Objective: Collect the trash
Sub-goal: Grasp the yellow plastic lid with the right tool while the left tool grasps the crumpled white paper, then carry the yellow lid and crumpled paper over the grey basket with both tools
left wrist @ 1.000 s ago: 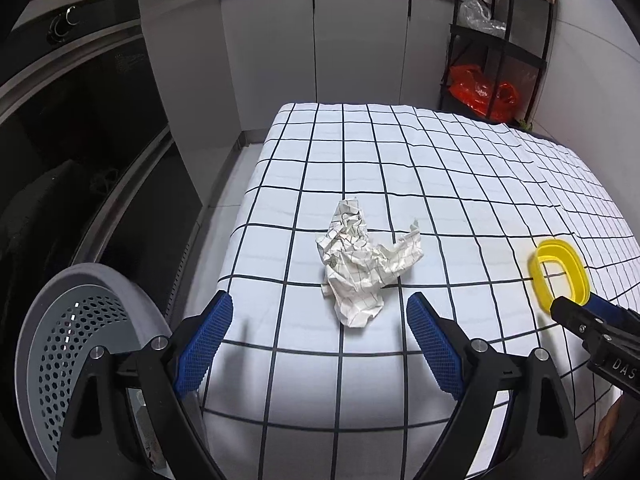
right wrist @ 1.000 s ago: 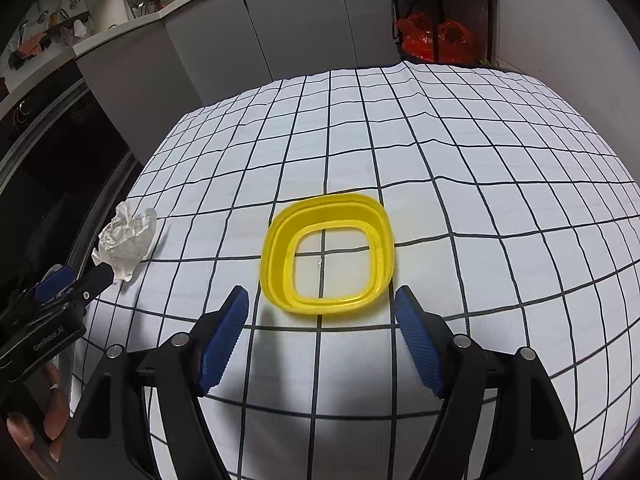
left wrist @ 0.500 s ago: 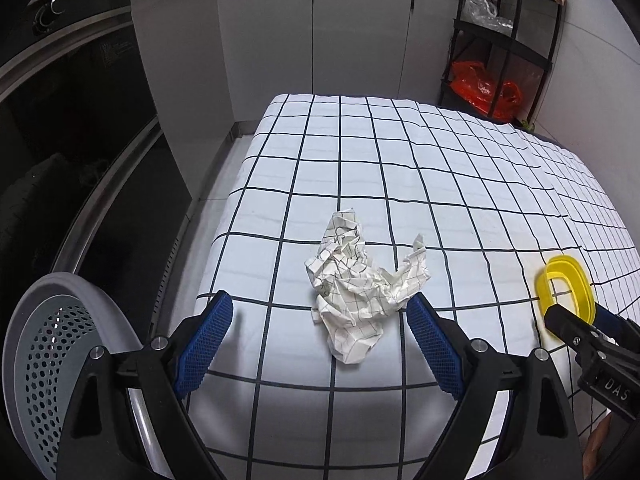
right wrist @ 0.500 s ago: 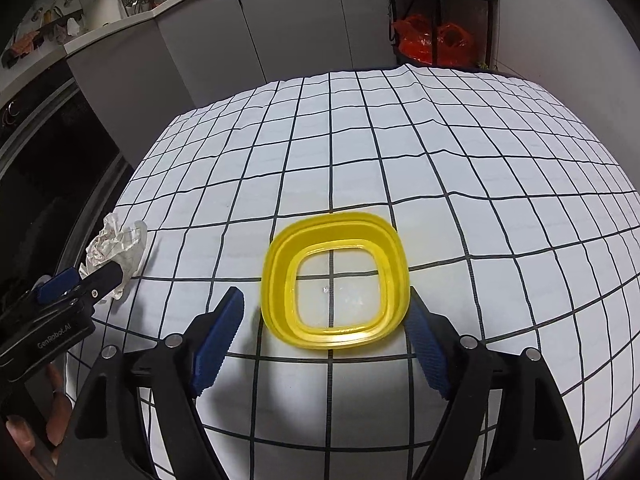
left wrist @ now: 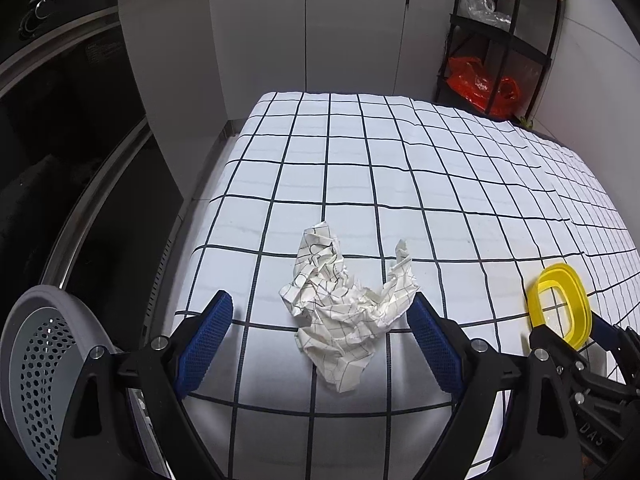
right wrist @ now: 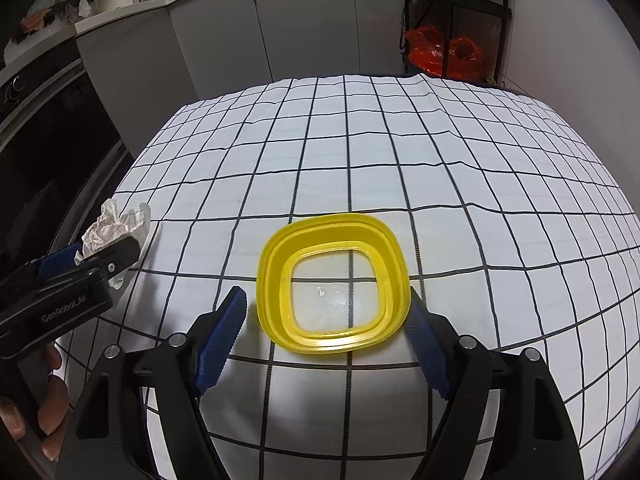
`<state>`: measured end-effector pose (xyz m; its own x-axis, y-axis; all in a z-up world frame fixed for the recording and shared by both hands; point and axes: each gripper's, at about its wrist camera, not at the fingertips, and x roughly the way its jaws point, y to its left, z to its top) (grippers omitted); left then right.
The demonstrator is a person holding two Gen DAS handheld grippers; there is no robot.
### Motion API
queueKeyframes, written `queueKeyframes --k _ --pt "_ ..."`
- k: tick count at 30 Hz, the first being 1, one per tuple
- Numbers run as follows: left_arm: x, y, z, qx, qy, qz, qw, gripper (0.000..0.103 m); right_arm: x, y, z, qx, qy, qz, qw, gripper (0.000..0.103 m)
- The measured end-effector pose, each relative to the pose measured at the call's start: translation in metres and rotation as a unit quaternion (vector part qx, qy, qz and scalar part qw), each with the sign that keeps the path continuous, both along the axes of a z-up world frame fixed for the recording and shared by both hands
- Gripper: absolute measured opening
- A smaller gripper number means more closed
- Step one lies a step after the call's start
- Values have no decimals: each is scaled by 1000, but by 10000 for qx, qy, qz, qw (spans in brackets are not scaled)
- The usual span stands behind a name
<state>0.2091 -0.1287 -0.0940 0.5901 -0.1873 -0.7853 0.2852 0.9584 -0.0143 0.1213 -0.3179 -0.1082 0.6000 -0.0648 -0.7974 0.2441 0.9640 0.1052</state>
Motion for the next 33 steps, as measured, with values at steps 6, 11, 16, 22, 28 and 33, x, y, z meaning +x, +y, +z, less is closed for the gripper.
queueKeyframes --k 6,11,16,22,28,33 --pt "3 -1 0 -115 109 -72 9998 62 1 4 0 -22 -29 85 10000 68" --pt "0 -1 1 -126 110 -139 9998 49 -1 6 3 39 -85 95 9999 67" --pt "-6 1 10 -148 15 -193 9997 45 -2 5 8 81 -143 91 9998 67" --pt "-19 8 27 -171 -173 -231 9994 45 -6 11 20 89 -266 143 9995 67" --pt "-33 23 43 -194 -346 -219 9990 45 -11 25 34 114 -421 236 9988 67" --pt "-46 44 57 -218 -499 -144 9984 45 -15 42 49 157 -575 327 9977 67"
